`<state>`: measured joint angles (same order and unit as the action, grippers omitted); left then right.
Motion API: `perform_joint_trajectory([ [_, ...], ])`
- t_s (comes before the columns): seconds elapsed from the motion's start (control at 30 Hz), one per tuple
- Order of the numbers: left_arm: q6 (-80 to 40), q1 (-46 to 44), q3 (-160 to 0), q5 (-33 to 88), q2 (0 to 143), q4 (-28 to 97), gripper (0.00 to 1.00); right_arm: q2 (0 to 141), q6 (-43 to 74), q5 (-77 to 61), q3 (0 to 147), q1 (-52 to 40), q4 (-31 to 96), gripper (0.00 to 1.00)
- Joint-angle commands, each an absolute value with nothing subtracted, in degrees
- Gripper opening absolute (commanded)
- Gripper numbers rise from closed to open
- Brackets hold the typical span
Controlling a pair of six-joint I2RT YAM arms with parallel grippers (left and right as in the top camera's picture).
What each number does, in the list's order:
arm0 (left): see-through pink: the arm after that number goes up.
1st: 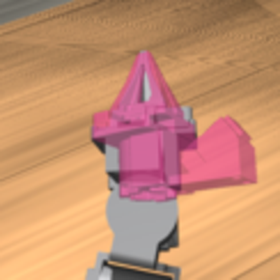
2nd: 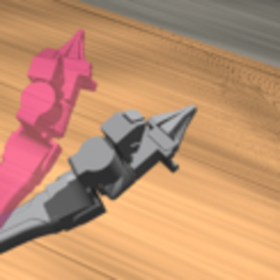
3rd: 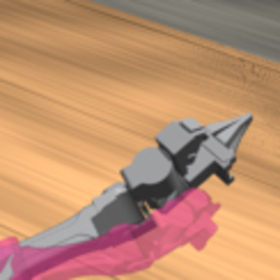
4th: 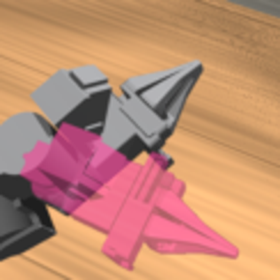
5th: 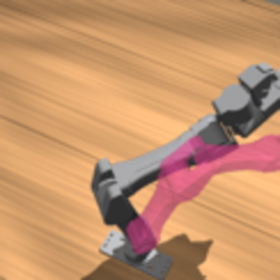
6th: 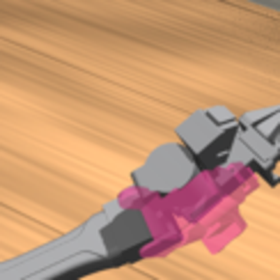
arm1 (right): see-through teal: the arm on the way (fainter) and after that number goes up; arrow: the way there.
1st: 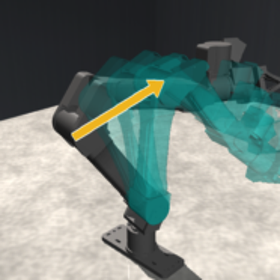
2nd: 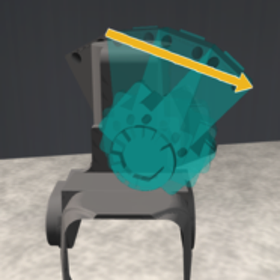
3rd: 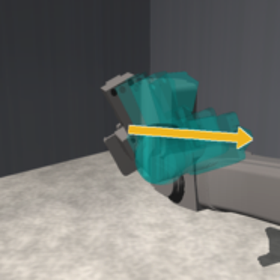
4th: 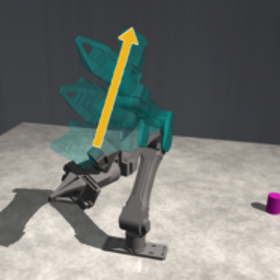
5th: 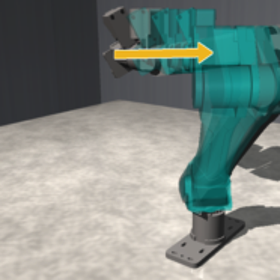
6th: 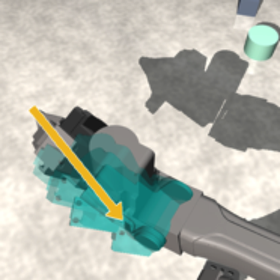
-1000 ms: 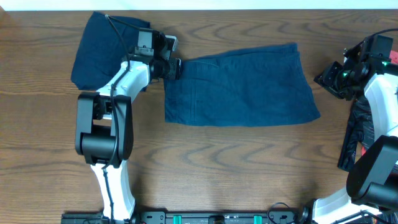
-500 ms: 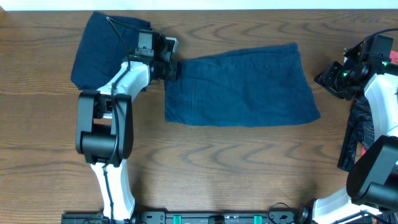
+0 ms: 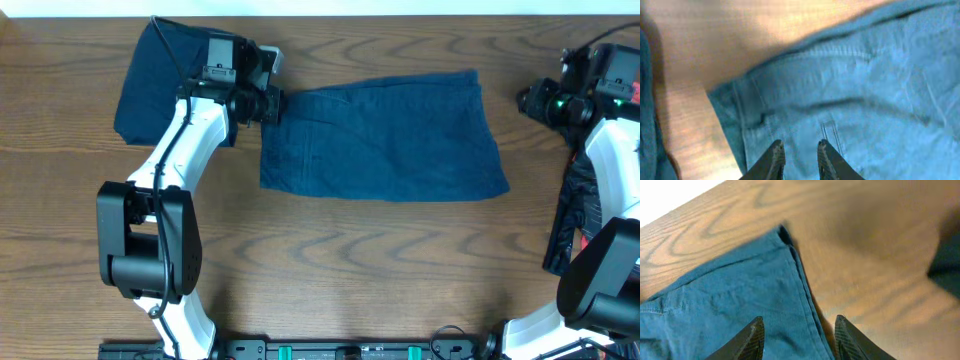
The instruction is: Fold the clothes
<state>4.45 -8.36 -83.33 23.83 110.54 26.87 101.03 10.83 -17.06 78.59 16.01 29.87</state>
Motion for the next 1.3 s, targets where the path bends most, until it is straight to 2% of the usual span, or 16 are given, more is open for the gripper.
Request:
perform_joint_trajectory([
  [0.0, 4.47, -8.23, -83.50, 24.05, 107.50, 28.93, 0.19, 102.98, 6.09, -18.02, 78.59, 13.91, 28.29, 0.44],
  [0.13, 4.91, -8.23, -83.50, 23.94, 104.18, 29.71, 0.16, 106.94, 6.17, -18.02, 78.59, 11.94, 25.19, 0.47],
  [0.2, 6.39, -8.23, -83.48, 22.72, 103.92, 29.58, 0.31, 108.84, 6.55, -18.02, 78.59, 11.46, 23.44, 0.51],
  [0.27, 6.46, -8.23, -83.48, 19.66, 104.77, 29.56, 0.50, 110.76, 6.79, -18.02, 78.59, 11.27, 21.61, 0.56],
  [0.3, 6.81, -8.23, -83.48, 18.76, 105.67, 29.50, 0.56, 111.83, 6.79, -18.02, 78.59, 11.27, 20.62, 0.61],
  [0.4, 7.97, -8.23, -83.48, 18.72, 108.86, 27.81, 0.64, 113.62, 6.79, -18.04, 78.59, 11.29, 19.68, 0.66],
  [0.53, 7.90, -8.12, -83.48, 18.76, 114.30, 23.14, 0.71, 114.02, 6.81, -18.37, 78.59, 11.27, 20.23, 0.71],
  [0.8, 7.88, -8.12, -83.48, 18.79, 121.67, 16.73, 0.72, 113.99, 6.79, -18.46, 78.61, 11.29, 23.90, 0.71],
  [0.87, 7.88, -8.12, -83.48, 18.79, 122.13, 16.14, 0.69, 113.99, 6.79, -18.46, 78.61, 11.29, 24.51, 0.70],
  [0.97, 7.77, -8.12, -83.50, 19.16, 121.91, 15.59, 0.53, 113.99, 6.76, -18.44, 78.61, 11.29, 24.73, 0.70],
  [1.03, 7.68, -8.12, -83.50, 20.16, 121.58, 15.46, 0.48, 113.99, 6.76, -18.44, 78.61, 11.29, 24.69, 0.70],
  [1.17, 7.66, -8.12, -83.50, 20.51, 120.77, 15.55, 0.29, 113.99, 6.76, -18.44, 78.61, 11.29, 24.67, 0.69],
  [1.23, 7.66, -8.12, -83.50, 20.51, 120.31, 15.81, 0.19, 113.99, 6.76, -18.39, 78.61, 11.35, 24.49, 0.70],
  [1.27, 7.68, -8.12, -83.50, 20.51, 119.94, 16.16, 0.10, 113.99, 6.76, -18.33, 78.61, 11.46, 24.34, 0.70],
])
